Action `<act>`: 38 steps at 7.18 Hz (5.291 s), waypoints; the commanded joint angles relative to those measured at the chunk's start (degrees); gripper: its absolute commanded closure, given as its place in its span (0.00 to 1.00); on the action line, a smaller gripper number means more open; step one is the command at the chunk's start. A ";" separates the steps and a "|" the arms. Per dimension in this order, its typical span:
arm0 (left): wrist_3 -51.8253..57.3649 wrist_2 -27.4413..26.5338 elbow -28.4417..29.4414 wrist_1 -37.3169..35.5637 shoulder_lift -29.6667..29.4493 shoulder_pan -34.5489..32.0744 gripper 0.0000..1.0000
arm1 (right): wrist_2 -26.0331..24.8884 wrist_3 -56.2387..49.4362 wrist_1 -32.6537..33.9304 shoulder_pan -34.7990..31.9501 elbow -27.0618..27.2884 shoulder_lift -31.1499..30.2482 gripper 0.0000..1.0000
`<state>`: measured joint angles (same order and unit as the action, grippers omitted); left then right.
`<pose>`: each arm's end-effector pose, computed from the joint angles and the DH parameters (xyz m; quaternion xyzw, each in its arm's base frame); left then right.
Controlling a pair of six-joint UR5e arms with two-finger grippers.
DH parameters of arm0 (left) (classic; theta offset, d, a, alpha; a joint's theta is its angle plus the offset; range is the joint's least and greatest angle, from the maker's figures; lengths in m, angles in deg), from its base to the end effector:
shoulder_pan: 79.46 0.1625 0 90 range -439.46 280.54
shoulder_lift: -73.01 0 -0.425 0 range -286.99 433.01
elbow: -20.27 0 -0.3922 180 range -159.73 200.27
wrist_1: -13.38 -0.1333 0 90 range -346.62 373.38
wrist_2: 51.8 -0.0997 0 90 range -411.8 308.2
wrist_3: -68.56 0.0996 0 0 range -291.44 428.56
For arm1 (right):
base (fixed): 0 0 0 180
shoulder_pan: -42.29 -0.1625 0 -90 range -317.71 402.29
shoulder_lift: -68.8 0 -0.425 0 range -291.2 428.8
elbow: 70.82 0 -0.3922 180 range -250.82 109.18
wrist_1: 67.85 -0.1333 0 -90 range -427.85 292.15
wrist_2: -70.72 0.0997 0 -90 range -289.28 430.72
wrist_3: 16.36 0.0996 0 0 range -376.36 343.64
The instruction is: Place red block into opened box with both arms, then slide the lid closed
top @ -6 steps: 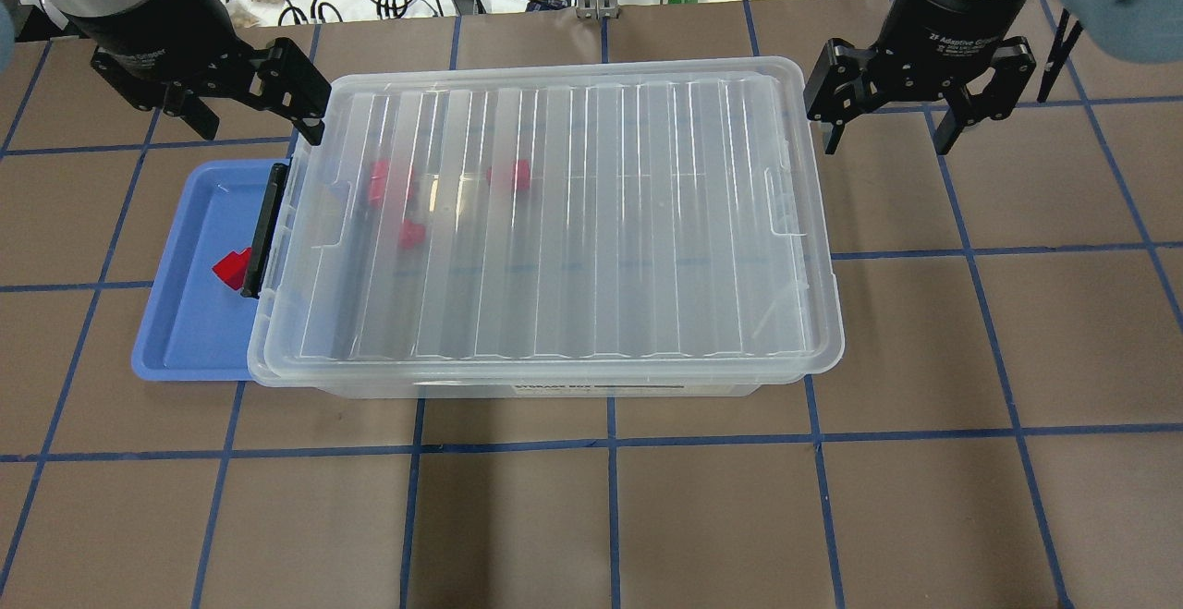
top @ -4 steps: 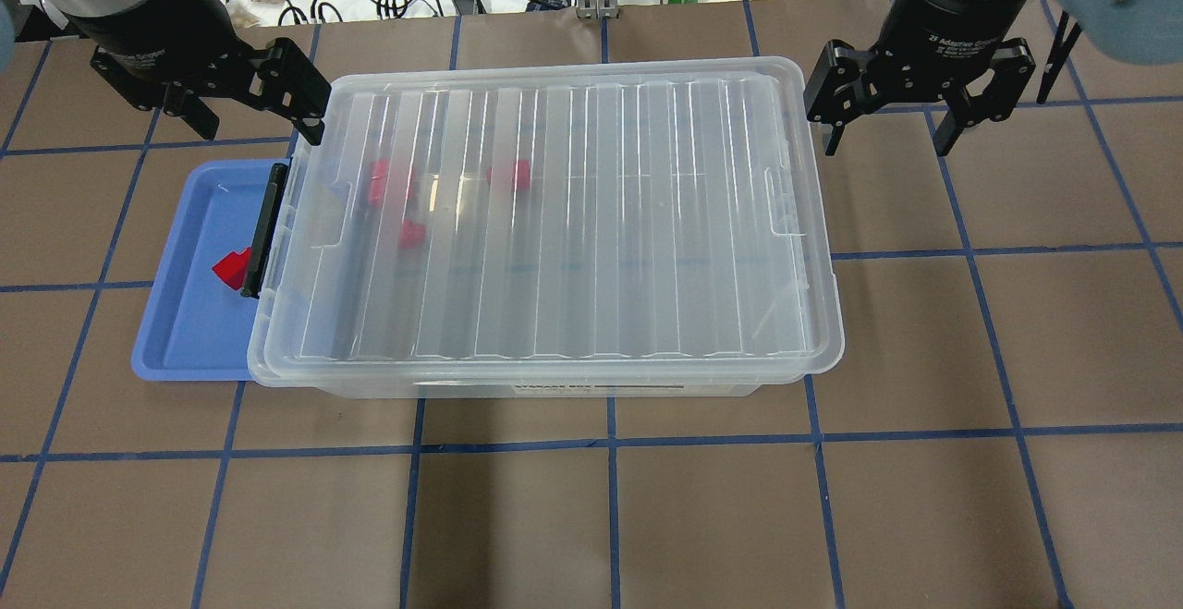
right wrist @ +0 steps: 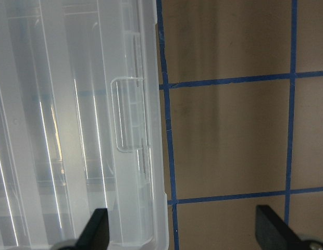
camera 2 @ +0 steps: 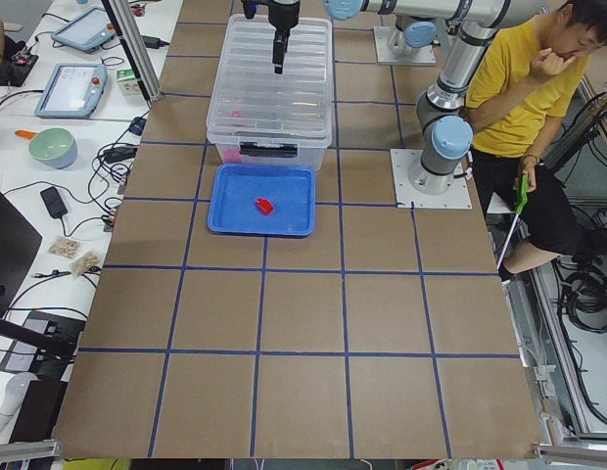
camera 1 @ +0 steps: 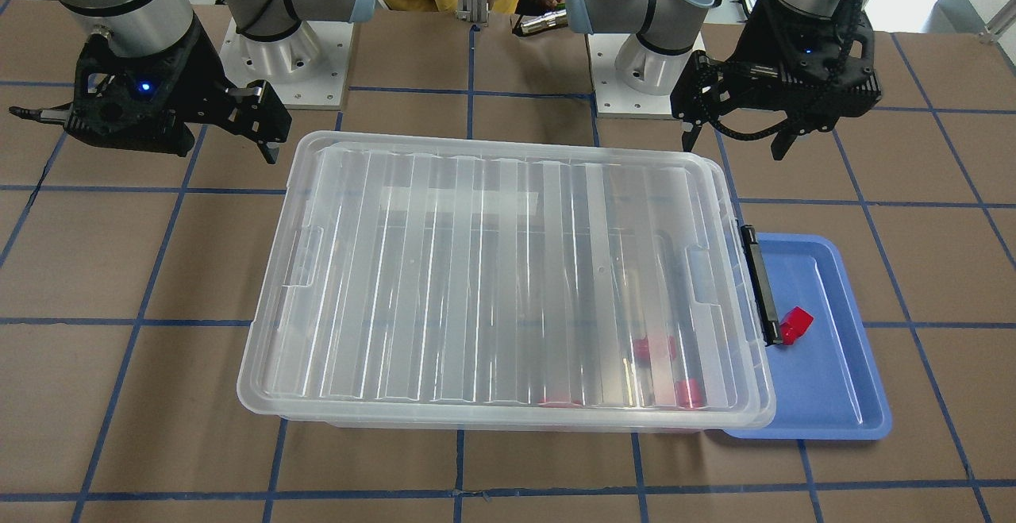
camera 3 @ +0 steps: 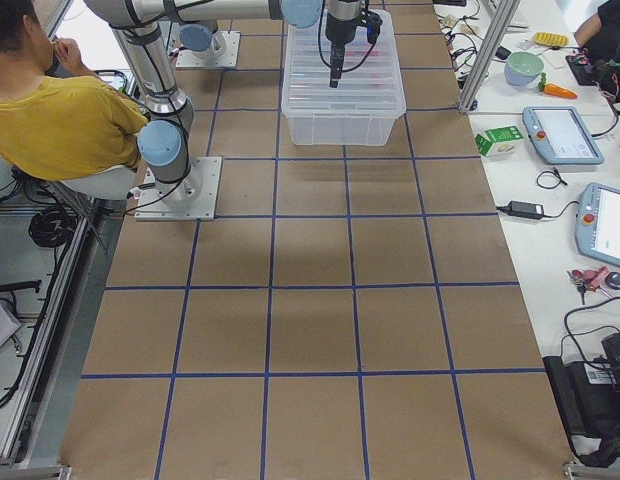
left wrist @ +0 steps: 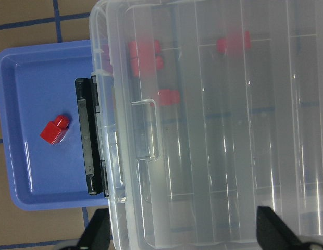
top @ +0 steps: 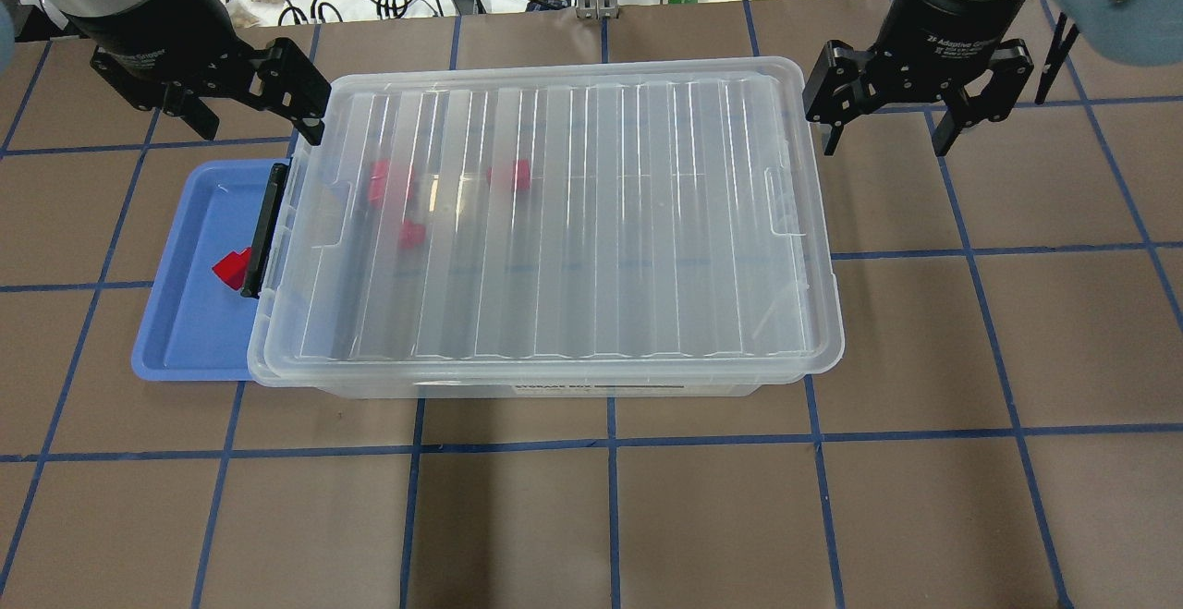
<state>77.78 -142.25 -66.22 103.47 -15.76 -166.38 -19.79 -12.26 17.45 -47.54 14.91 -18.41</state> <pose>-0.1060 -0.4956 0.5286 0.0534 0.9977 -0.0399 0.0082 0.1309 -0.5071 0.4921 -0.0371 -0.9989 -0.0279 0.0054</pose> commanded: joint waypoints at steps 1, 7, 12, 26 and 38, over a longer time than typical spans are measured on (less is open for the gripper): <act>0.00 0.00 0.00 0.00 0.00 0.00 0.00 | -0.19 -0.14 4.41 0.09 0.66 2.29 0.00; -2.89 0.09 0.62 2.46 0.00 -0.09 0.00 | -0.20 -1.20 16.03 0.27 7.96 8.01 0.00; -3.95 0.18 0.18 3.16 0.44 -0.17 0.00 | -0.63 -1.29 16.12 0.36 9.89 10.12 0.00; -3.95 0.27 0.44 3.16 0.35 -0.09 0.00 | -3.53 -14.72 16.12 13.98 8.84 10.21 0.00; -3.95 0.27 0.18 3.16 0.35 -0.09 0.00 | -4.42 -17.29 16.74 15.83 8.05 9.43 0.00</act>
<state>73.80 -141.98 -65.94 106.62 -15.44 -166.47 -24.69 -29.68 34.47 -31.63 23.65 -8.42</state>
